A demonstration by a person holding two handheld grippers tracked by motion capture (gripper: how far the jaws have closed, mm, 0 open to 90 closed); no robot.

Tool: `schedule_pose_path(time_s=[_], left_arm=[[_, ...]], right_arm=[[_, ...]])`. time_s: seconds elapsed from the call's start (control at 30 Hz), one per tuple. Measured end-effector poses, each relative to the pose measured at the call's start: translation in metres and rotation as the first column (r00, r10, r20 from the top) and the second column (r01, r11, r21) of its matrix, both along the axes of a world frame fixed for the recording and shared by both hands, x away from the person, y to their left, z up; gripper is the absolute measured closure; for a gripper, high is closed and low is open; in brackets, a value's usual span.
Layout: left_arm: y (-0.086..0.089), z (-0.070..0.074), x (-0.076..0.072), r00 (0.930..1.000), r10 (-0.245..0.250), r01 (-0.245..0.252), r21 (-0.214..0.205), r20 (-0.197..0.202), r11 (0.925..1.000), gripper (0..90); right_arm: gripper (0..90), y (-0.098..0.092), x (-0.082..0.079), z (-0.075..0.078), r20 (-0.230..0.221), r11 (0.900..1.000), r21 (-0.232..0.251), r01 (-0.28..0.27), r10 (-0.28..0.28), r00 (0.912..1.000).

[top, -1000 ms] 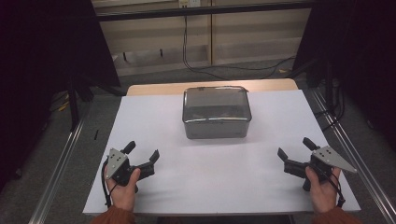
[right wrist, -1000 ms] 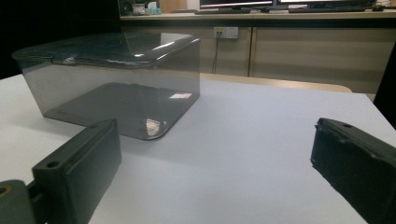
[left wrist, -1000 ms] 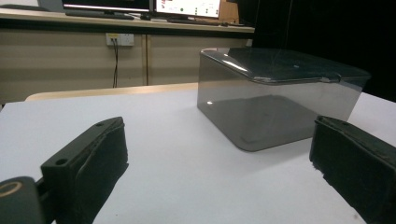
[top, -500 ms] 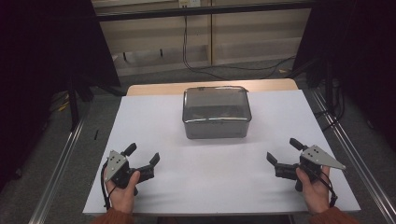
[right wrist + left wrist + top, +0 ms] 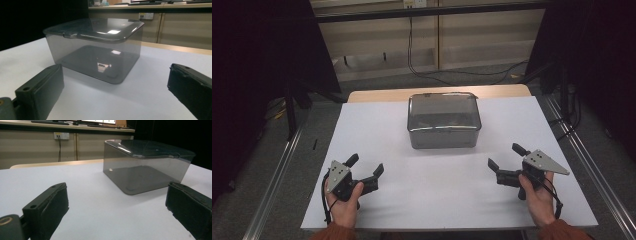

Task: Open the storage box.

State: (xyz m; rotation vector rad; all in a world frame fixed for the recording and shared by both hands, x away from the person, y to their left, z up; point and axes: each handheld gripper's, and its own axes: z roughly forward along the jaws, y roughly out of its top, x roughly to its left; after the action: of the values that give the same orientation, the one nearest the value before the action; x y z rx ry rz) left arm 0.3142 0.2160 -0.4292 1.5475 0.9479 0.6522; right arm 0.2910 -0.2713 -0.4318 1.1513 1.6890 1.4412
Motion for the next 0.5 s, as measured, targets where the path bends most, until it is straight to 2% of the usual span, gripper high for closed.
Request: schedule_pose_path(time_s=[0.03,0.17,0.27,0.47,0.5], left_arm=[[0.001,0.0,0.0,1.0,-0.003,0.003,-0.003,0.003,1.0,4.4],[0.002,0.0,0.0,1.0,-0.004,0.004,0.0,-0.004,1.0,4.4],[0.003,0.001,0.0,0.9999,-0.001,0.001,-0.003,-0.011,1.0,4.4],[0.004,0.0,0.001,1.0,0.002,-0.002,-0.005,-0.007,1.0,4.4],[0.003,0.0,0.001,0.9999,-0.002,0.002,-0.004,-0.01,1.0,4.4]], right_arm=[[0.3,0.001,0.001,0.001,-0.003,1.0,0.009,-0.001,0.001,1.0],[0.0,0.008,0.007,0.003,0.022,0.9998,-0.012,-0.014,0.014,0.9996],[0.0,0.013,0.012,0.004,0.019,0.9996,-0.016,-0.023,0.023,0.9996],[0.0,0.023,0.018,0.006,0.032,0.9987,-0.013,-0.049,0.05,0.9982],[0.0,0.027,0.019,0.009,0.039,0.9975,0.004,-0.07,0.07,0.9968]])
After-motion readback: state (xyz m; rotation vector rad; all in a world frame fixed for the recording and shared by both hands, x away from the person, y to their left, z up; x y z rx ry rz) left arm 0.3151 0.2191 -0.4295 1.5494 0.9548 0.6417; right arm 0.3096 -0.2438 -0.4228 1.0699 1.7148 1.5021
